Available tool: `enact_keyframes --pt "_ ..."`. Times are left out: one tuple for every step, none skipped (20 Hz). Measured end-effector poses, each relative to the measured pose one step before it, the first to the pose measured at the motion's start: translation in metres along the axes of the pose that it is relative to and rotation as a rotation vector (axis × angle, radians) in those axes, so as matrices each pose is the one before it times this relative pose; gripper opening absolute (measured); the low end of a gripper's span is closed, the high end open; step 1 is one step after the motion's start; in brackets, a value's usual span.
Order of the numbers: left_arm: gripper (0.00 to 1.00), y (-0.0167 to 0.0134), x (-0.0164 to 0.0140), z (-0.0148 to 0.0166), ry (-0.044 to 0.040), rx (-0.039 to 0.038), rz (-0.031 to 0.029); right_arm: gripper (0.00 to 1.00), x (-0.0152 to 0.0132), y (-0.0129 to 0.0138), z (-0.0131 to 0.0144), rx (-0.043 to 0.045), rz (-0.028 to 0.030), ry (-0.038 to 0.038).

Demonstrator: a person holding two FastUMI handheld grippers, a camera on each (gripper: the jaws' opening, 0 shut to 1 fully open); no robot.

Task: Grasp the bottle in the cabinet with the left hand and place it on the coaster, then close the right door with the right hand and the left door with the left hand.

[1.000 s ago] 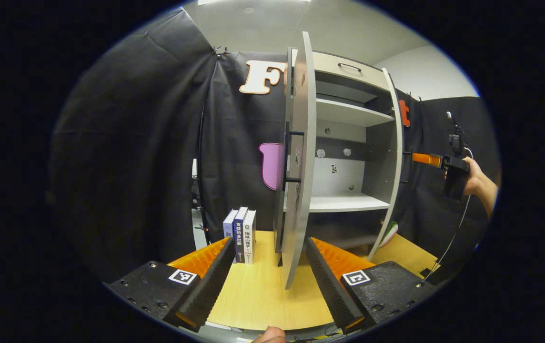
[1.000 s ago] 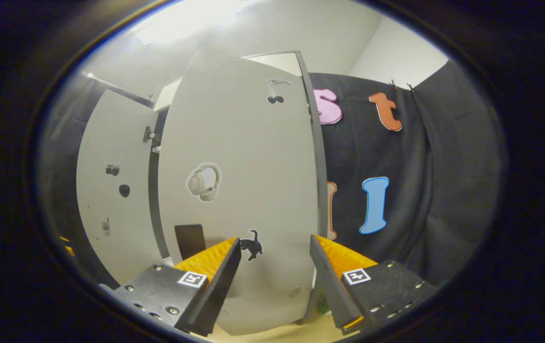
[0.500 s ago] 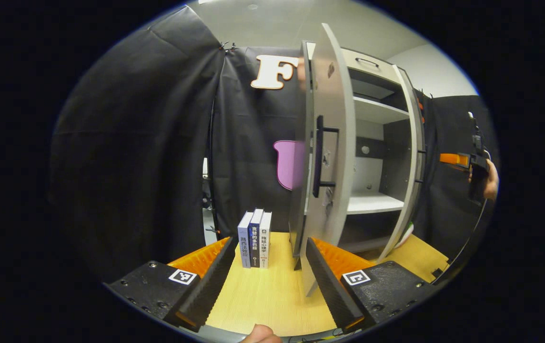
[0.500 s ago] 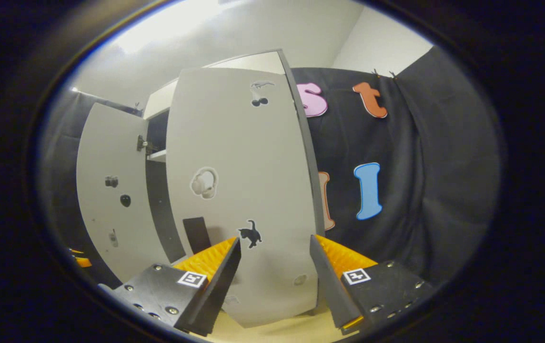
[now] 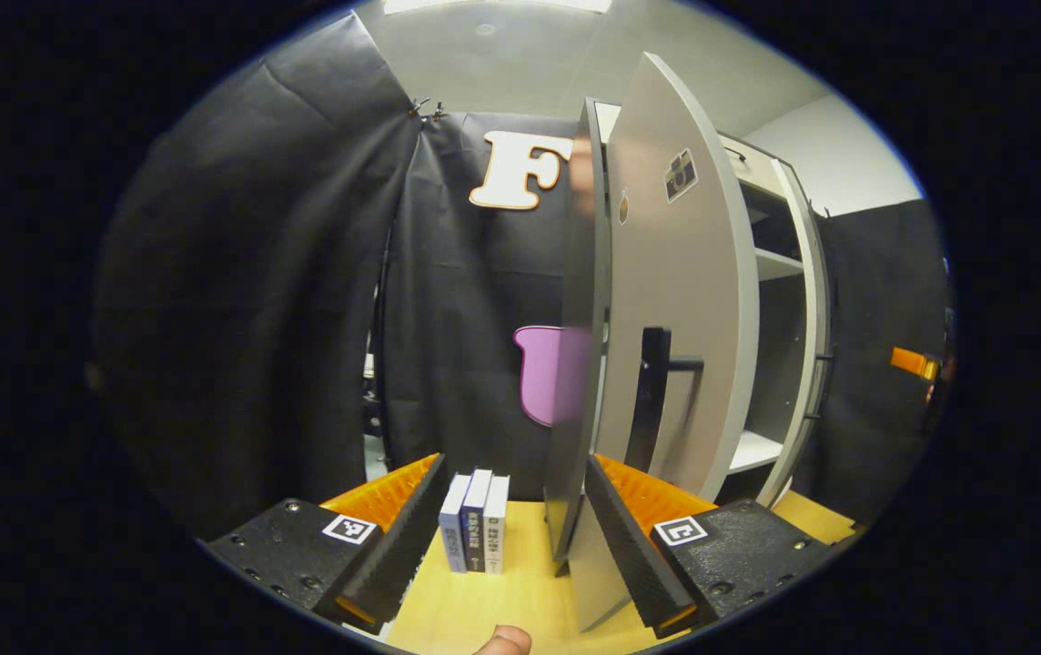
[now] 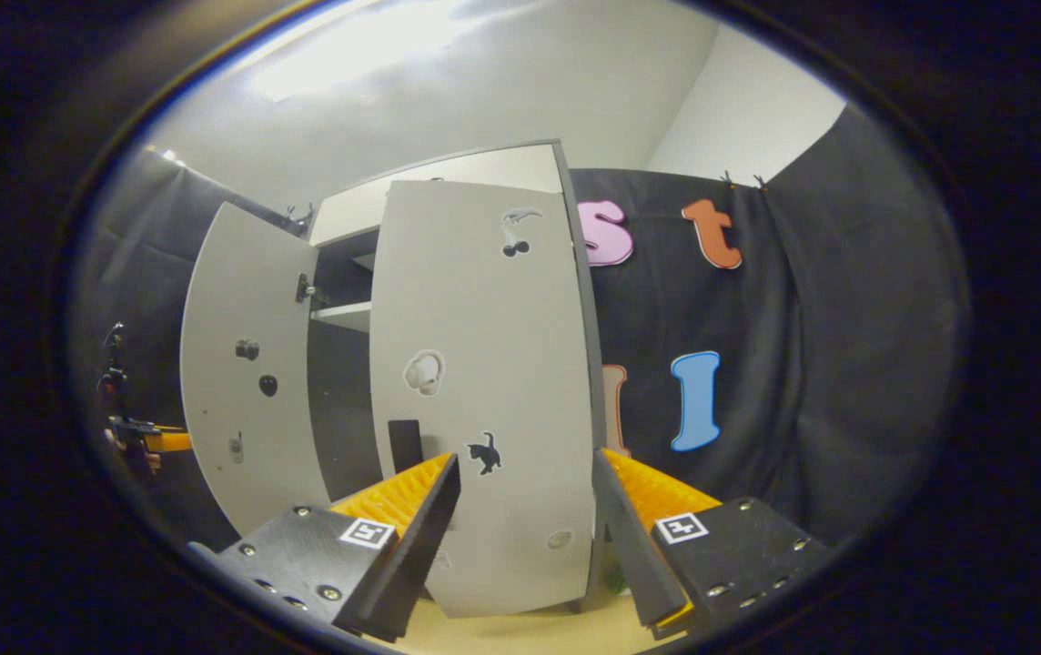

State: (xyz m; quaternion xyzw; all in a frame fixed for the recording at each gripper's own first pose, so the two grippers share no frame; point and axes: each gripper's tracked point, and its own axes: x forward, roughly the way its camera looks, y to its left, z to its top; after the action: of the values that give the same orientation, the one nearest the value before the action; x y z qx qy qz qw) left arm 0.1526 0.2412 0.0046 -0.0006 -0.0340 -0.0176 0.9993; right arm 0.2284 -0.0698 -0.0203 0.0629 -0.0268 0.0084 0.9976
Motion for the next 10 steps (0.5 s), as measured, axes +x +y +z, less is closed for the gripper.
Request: enact_keyframes --pt "0.91 -0.00594 0.00786 0.00014 0.00612 0.00657 -0.01842 0.89 -0.00981 -0.00057 -0.00106 0.00222 -0.00739 0.00217" --pt "0.91 0.00225 0.00305 0.00025 0.00554 0.01979 0.02997 0.89 -0.01142 0.00035 0.00086 -0.00154 -0.00109 -0.00178" --pt "0.9 0.00209 0.00067 -0.00377 0.01006 0.00974 0.01005 0.89 -0.01321 0.00287 0.00146 -0.00386 0.00827 -0.00335" --pt "0.89 -0.00256 0.00146 0.00475 -0.00667 0.00377 0.00306 0.89 -0.01477 0.00277 0.00267 -0.00607 0.00452 -0.00532" --pt "0.93 -0.00114 -0.00169 -0.00287 0.01425 0.00708 0.01149 0.89 -0.0161 0.0014 0.00302 -0.01163 0.00178 -0.00342" --pt "0.89 0.00143 -0.00142 0.00124 -0.00505 -0.01101 0.01965 0.86 -0.0161 -0.0005 0.00255 -0.01152 -0.00294 -0.0015" --pt "0.96 -0.00111 0.0001 -0.00058 0.00932 -0.00256 0.01365 0.89 -0.01648 0.00048 0.00204 -0.00997 -0.00124 0.00055" --pt "0.89 -0.00275 -0.00129 -0.00125 0.00863 0.00628 0.00567 0.89 -0.01601 0.00046 0.00078 -0.00728 -0.00096 0.00852" --pt "0.89 -0.00332 -0.00034 0.00092 0.00612 0.01024 0.00083 0.85 -0.01735 -0.002 0.00152 -0.00533 -0.01061 0.01024" --pt "0.89 -0.00523 -0.00029 -0.00042 0.00882 0.01719 -0.0108 0.89 -0.01725 -0.00414 0.00202 -0.00073 -0.01197 0.00662"
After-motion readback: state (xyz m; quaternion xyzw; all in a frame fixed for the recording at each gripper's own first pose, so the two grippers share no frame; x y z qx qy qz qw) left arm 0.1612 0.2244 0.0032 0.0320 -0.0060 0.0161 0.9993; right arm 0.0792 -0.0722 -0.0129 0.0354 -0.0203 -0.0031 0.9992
